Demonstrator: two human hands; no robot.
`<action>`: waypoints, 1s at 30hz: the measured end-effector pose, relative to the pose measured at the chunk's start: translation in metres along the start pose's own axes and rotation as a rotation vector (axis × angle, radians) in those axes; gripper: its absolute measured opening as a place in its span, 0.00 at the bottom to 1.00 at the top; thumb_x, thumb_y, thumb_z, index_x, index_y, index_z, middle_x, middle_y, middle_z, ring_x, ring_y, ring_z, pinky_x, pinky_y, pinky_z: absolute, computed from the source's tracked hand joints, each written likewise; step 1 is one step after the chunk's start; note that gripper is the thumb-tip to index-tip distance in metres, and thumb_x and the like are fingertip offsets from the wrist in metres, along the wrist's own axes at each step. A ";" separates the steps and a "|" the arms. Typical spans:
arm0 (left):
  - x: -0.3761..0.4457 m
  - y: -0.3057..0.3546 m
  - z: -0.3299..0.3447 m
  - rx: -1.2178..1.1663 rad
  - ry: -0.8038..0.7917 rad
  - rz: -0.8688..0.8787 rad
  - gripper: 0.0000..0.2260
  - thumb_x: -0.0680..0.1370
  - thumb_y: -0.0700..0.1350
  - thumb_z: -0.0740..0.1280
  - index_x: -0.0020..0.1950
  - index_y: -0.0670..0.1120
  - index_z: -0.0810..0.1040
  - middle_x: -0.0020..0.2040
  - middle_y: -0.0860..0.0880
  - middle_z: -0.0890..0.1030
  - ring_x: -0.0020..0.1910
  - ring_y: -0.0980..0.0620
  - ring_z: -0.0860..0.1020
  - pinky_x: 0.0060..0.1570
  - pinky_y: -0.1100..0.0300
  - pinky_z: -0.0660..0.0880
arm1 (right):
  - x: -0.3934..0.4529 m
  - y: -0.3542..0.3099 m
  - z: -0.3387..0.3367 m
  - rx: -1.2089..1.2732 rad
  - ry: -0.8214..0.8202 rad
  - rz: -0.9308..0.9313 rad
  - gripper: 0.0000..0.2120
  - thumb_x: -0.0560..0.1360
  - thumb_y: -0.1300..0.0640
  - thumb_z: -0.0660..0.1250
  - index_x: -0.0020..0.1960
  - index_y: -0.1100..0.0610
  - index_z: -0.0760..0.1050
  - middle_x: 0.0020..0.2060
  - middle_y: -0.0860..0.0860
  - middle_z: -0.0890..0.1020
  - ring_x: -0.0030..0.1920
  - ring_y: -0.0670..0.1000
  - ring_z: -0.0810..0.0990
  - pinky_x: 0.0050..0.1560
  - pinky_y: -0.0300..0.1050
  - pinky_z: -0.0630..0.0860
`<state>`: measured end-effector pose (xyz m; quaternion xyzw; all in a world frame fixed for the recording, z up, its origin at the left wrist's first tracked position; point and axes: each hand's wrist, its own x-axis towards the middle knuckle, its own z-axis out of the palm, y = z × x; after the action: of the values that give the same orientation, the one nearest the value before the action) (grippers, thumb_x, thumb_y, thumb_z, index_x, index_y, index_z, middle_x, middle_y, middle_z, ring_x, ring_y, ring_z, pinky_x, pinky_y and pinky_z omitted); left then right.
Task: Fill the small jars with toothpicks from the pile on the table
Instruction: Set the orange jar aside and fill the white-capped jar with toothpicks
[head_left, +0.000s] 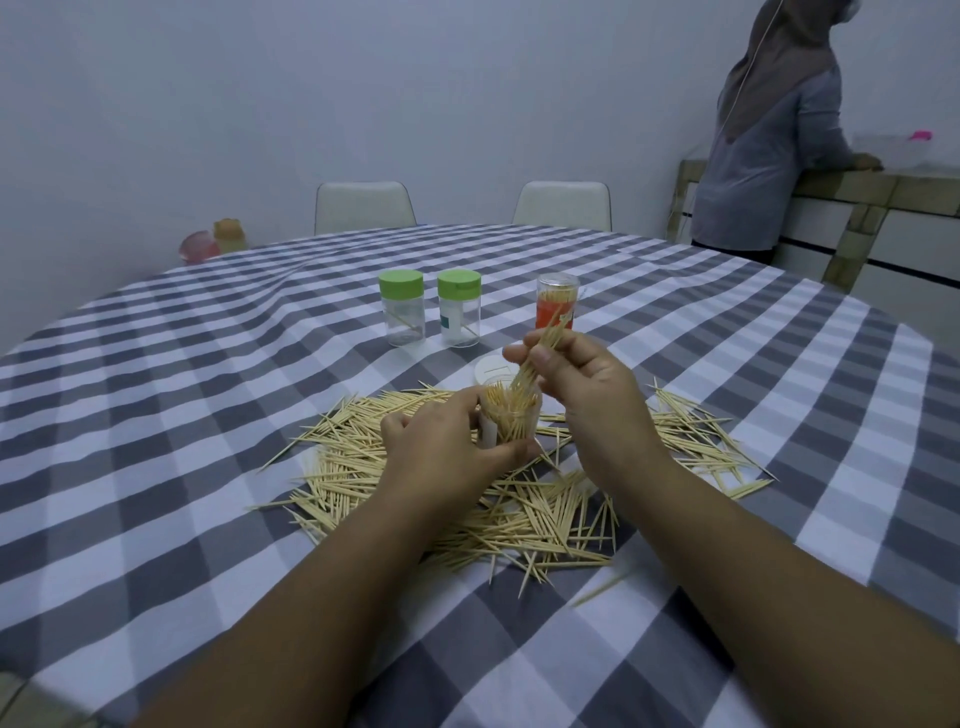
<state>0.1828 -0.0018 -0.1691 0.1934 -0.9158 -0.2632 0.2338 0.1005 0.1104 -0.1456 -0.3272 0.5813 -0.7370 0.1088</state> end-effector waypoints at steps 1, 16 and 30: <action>0.000 0.000 0.000 0.004 0.002 0.001 0.18 0.68 0.67 0.69 0.52 0.60 0.73 0.47 0.60 0.80 0.56 0.57 0.73 0.47 0.54 0.53 | -0.001 0.000 0.001 -0.031 -0.015 0.021 0.07 0.79 0.61 0.60 0.49 0.54 0.77 0.46 0.47 0.84 0.49 0.44 0.81 0.47 0.39 0.79; 0.001 -0.003 0.002 0.019 0.014 0.019 0.17 0.69 0.66 0.68 0.52 0.59 0.74 0.46 0.60 0.80 0.56 0.57 0.74 0.47 0.54 0.53 | -0.002 0.006 0.004 -0.217 -0.039 0.018 0.13 0.81 0.55 0.58 0.63 0.45 0.69 0.57 0.46 0.80 0.55 0.41 0.77 0.56 0.39 0.75; 0.002 -0.003 0.002 0.015 0.023 0.018 0.16 0.72 0.60 0.65 0.58 0.60 0.72 0.48 0.59 0.80 0.57 0.59 0.75 0.49 0.55 0.52 | -0.007 0.004 0.005 -0.802 -0.247 -0.148 0.20 0.81 0.51 0.55 0.72 0.53 0.66 0.71 0.46 0.68 0.74 0.44 0.58 0.74 0.53 0.54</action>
<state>0.1812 -0.0042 -0.1722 0.1900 -0.9165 -0.2522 0.2454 0.1080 0.1090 -0.1514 -0.4702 0.7796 -0.4135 -0.0114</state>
